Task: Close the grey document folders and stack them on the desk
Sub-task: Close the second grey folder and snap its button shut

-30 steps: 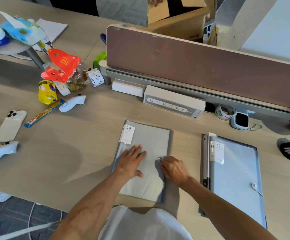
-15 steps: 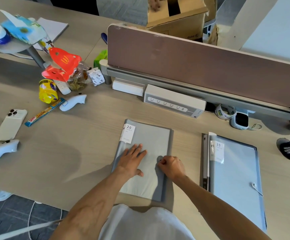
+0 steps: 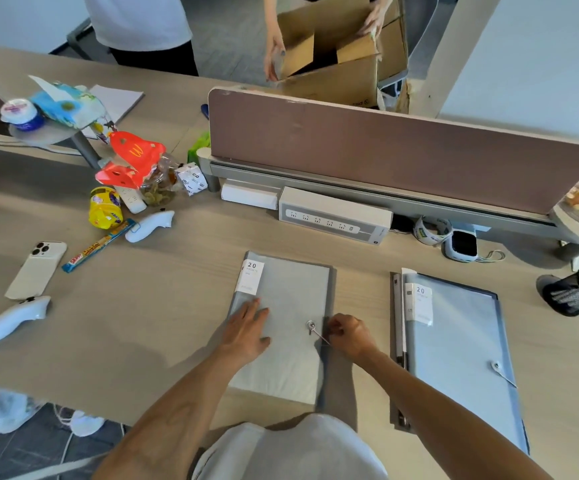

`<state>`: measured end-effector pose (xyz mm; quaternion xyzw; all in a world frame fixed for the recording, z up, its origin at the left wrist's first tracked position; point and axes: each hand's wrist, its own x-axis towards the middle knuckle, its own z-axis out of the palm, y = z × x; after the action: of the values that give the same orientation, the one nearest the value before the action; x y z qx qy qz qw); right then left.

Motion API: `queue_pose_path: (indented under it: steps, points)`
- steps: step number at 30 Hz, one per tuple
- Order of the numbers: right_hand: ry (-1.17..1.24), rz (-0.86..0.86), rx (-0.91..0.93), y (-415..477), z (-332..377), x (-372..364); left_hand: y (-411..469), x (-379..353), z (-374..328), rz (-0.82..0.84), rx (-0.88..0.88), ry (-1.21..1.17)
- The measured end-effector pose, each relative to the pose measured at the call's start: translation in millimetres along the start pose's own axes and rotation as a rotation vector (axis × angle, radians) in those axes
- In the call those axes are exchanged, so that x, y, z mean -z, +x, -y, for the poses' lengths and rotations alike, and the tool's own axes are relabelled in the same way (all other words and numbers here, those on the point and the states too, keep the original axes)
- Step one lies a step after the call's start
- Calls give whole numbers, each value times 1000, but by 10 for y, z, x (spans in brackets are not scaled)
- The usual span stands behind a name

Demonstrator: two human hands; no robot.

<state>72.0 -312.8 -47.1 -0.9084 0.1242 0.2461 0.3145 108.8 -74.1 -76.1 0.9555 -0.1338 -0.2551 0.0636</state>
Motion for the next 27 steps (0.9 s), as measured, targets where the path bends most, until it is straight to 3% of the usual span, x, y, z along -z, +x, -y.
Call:
queue_pose_path:
  steps: [5, 14, 17, 23, 27]
  points:
    - [182, 44, 3, -125, -19, -19, -238, -16, 15, 6, 384, -351]
    - [587, 73, -68, -405, -299, -93, -583, -128, -21, -173, 644, -1068]
    - [709, 53, -131, -472, -372, -65, -788, -5, -185, -160, 611, -1261]
    - [842, 26, -228, -460, -374, -94, -751, 247, -346, -111, 378, -1550]
    - [990, -142, -275, -523, -284, 28, -633, 547, -447, -12, 194, -1606]
